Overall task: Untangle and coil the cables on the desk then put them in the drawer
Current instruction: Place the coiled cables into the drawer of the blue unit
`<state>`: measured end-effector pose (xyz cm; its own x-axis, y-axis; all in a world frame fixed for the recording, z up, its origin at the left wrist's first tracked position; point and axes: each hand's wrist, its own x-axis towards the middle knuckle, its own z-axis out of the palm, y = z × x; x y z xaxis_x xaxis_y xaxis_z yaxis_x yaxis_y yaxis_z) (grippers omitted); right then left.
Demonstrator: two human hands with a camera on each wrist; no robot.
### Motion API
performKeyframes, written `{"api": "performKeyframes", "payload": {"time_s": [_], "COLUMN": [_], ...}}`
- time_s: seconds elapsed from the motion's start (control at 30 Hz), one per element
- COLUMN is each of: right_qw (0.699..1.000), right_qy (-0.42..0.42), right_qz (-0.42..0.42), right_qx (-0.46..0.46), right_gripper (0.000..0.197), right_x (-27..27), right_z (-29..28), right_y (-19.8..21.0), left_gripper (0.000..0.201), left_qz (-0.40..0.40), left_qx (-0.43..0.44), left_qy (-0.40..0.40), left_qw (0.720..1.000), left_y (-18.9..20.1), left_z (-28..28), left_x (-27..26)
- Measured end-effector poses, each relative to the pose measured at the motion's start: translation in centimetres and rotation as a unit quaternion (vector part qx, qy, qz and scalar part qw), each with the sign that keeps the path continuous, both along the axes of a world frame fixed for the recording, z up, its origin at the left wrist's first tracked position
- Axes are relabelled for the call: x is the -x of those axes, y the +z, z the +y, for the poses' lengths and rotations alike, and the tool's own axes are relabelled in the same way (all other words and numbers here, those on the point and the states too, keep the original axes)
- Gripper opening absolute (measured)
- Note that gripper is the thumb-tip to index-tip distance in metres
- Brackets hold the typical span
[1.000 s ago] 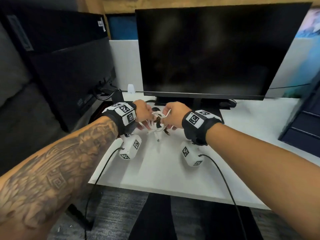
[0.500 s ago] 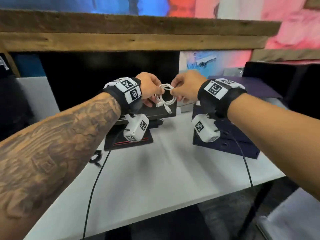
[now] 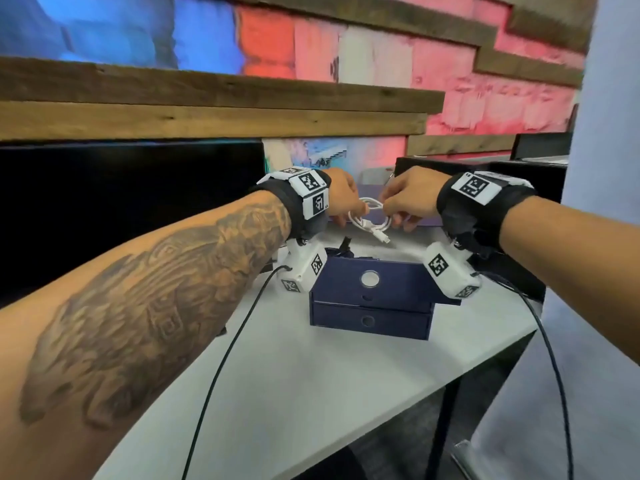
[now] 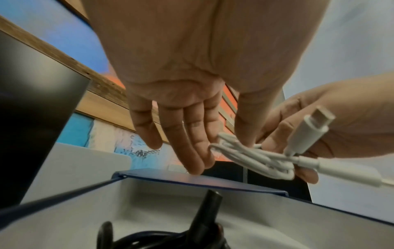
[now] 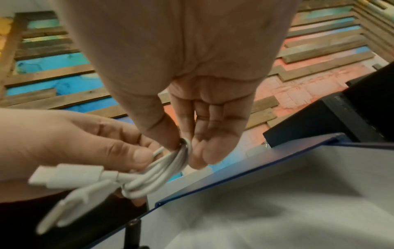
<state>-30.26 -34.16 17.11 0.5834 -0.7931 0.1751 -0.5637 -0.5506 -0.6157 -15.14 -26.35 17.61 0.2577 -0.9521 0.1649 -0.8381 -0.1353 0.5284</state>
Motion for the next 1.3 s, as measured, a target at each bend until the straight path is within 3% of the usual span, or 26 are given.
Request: {"api": "performKeyframes", "payload": {"time_s": [0.23, 0.47, 0.67, 0.97, 1.3], "right_qw": [0.995, 0.971, 0.964, 0.960, 0.943], "right_qy": [-0.036, -0.031, -0.004, 0.007, 0.062], "right_qz": [0.096, 0.238, 0.267, 0.281, 0.318], "right_qx": [-0.010, -0.019, -0.015, -0.014, -0.068], "right_gripper": [0.017, 0.019, 0.021, 0.021, 0.027], "right_x": [1.9, 0.9, -0.2, -1.7, -2.0], "right_z": [-1.5, -1.4, -0.9, -0.5, 0.3], "right_y": [0.1, -0.8, -0.8, -0.5, -1.3], "left_gripper": [0.046, 0.039, 0.003, 0.023, 0.026], "left_qz": [-0.164, -0.196, -0.177, -0.123, -0.129], "left_qx": [-0.099, -0.236, -0.204, -0.171, -0.137], "left_qy": [-0.008, -0.062, -0.085, -0.081, -0.079], "left_qw": [0.981, 0.950, 0.959, 0.974, 0.979], "left_y": [-0.7, -1.5, -2.3, -1.9, -2.5], "left_z": [-1.7, -1.2, -1.2, -0.4, -0.2], "left_x": [1.6, 2.6, 1.9, 1.3, 1.2]}}
